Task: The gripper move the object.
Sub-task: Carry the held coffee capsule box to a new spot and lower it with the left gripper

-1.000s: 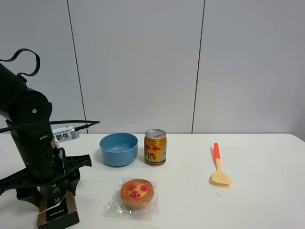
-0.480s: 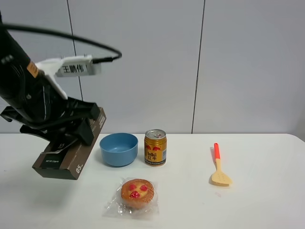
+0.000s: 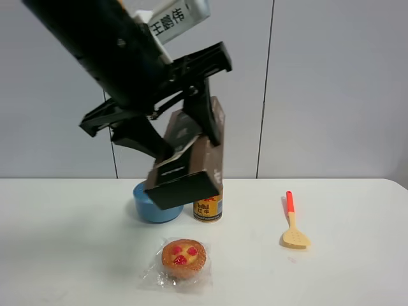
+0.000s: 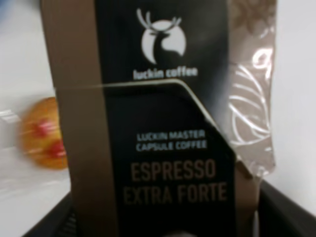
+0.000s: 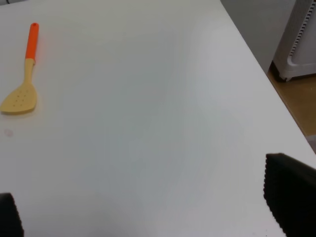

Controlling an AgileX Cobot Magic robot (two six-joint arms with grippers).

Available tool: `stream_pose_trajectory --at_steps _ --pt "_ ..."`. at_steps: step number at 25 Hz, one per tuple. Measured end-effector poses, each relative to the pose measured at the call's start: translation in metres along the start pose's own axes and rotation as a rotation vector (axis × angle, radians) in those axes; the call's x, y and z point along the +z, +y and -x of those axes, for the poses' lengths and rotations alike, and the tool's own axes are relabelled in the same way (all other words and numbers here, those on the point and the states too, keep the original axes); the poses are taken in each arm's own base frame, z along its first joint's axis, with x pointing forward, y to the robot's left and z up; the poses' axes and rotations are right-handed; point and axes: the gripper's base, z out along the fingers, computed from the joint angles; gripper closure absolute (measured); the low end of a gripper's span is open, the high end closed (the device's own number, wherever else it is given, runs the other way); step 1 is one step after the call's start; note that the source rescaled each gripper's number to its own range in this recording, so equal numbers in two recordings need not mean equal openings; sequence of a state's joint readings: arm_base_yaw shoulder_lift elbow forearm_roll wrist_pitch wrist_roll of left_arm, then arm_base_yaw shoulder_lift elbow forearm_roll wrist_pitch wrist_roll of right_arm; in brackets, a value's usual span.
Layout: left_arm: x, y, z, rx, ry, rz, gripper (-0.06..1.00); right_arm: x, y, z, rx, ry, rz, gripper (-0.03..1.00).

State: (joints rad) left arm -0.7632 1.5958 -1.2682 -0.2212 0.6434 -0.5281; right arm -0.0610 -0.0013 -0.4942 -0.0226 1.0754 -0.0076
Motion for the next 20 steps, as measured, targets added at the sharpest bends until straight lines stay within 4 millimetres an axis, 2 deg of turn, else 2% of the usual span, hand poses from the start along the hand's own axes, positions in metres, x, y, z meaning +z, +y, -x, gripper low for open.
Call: stream_pose_trajectory --at_steps 4,7,13,16,20 --pt "0.045 -0.014 0.005 -0.048 0.039 -0.027 0.93 0.0 0.0 0.0 0.0 0.0 0.0 -0.03" --pt "0.079 -0.017 0.001 -0.072 0.097 -0.009 0.93 0.0 0.0 0.0 0.0 0.0 0.0 -0.03" --pt "0.14 -0.002 -0.02 -0.128 0.212 0.077 0.93 0.0 0.0 0.0 0.0 0.0 0.0 -0.03" --pt "0.16 0.009 -0.029 -0.156 0.247 0.118 0.93 0.0 0.0 0.0 0.0 0.0 0.0 -0.03" --pt "0.176 0.015 -0.033 -0.177 0.237 0.127 0.93 0.0 0.0 0.0 0.0 0.0 0.0 -0.03"
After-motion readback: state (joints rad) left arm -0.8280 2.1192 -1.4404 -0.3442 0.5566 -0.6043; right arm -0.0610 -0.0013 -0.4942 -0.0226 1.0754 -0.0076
